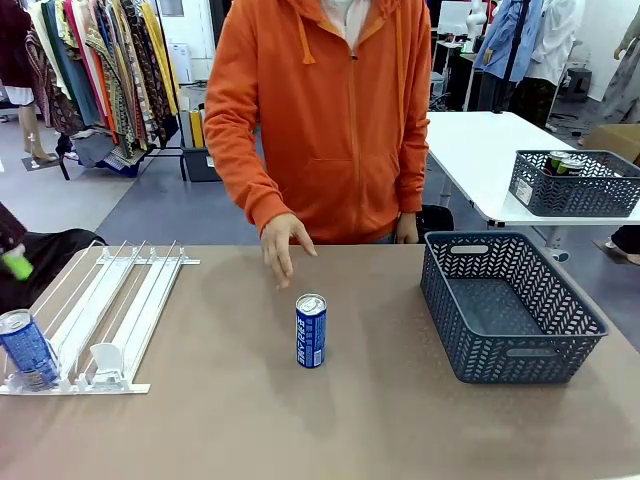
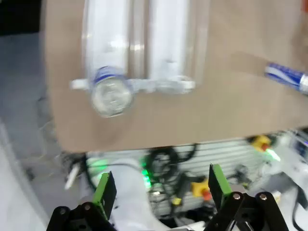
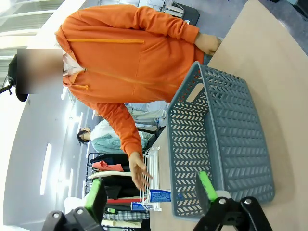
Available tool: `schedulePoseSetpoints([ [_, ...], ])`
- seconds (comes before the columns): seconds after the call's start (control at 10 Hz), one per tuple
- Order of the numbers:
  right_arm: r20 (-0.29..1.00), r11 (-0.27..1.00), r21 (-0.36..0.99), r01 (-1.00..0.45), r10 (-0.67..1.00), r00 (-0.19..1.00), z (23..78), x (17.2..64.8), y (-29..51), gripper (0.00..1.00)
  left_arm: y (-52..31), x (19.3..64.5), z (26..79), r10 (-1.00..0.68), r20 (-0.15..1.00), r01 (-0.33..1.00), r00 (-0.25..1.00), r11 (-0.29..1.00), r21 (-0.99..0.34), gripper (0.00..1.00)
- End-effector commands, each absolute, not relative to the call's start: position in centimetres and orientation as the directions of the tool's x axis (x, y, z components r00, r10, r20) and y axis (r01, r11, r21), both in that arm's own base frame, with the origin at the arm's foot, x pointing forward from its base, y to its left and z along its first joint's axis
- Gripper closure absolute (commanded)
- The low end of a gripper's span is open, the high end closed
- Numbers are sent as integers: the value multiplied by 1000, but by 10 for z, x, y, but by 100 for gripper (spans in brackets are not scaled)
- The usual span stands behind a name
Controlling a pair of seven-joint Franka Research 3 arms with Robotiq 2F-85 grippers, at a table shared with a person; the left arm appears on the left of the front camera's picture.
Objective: Retrieve and store the cans from the dispenser.
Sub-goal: Pick up one can from the Automatic Can Dispenser and place it in the middle of the table.
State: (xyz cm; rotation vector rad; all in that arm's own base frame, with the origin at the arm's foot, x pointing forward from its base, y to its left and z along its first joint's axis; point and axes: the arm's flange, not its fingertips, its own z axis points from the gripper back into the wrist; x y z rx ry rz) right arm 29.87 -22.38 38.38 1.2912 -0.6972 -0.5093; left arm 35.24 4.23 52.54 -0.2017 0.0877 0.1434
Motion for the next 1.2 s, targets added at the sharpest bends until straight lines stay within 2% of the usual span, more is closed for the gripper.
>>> schedulePoseSetpoints([
  [0.0,182,214,976,-43,-692,699,387,298,-225,0,43,365,518,241,-230,-144,943,918,371,0],
  [0.1,182,214,976,-43,-692,699,387,298,-225,0,42,352,525,133,-101,-151,986,970,-193,0],
  [0.5,182,214,976,-43,-692,699,387,298,-225,0,42,352,525,133,-101,-151,986,970,-193,0],
  [0.6,182,214,976,-43,-692,699,387,298,-225,0,41,355,525,150,-113,-166,982,973,-160,0],
  [0.7,182,214,976,-43,-692,699,387,298,-225,0,40,364,512,93,7,-91,996,984,-152,0],
  [0.8,182,214,976,-43,-692,699,387,298,-225,0,43,369,499,98,53,-89,994,985,-145,0],
  [0.9,182,214,976,-43,-692,699,387,298,-225,0,50,376,483,97,93,-86,991,990,-112,0],
  [1.1,182,214,976,-43,-692,699,387,298,-225,0,65,382,455,175,97,-170,980,984,-60,0],
])
